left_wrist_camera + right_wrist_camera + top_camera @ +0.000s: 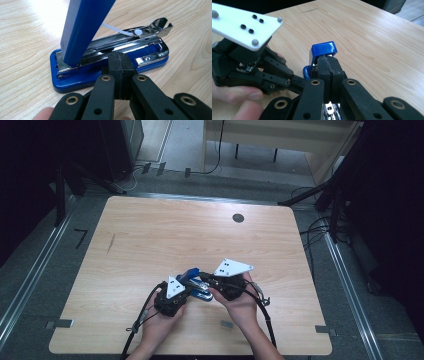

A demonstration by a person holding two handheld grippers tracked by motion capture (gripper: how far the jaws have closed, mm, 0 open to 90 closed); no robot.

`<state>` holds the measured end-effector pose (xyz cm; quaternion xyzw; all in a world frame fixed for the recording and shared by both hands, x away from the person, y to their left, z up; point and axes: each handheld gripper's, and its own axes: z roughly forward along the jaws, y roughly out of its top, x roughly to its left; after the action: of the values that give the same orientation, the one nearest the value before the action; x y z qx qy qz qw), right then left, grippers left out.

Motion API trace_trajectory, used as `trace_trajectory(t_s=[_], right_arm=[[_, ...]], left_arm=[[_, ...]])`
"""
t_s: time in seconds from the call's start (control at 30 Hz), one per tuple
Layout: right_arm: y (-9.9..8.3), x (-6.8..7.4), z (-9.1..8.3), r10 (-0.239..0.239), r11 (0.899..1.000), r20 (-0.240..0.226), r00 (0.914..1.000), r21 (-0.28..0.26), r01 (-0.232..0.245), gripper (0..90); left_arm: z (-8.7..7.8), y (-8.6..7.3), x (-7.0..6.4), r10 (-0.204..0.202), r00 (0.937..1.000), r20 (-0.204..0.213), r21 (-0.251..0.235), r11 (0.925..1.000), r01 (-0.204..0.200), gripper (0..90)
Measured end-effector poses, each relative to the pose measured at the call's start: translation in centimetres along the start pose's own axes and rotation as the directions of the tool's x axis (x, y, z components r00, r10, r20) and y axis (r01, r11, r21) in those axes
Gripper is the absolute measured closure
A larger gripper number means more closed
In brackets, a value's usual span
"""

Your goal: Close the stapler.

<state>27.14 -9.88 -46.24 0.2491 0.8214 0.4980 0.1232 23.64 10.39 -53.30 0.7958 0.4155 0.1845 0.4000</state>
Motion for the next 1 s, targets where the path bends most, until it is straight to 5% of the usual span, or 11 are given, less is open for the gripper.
trace_trajectory(t_s=[1.0], right_arm=[[2.4,0.7,1.8,-0.021,1.000,-0.031,0.9993,-0.020,0.020,90.0]], left_arm=[[0.0,0.0,-0.1,0.006,1.0000,-0.003,0.001,1.0000,-0.006,90.0]])
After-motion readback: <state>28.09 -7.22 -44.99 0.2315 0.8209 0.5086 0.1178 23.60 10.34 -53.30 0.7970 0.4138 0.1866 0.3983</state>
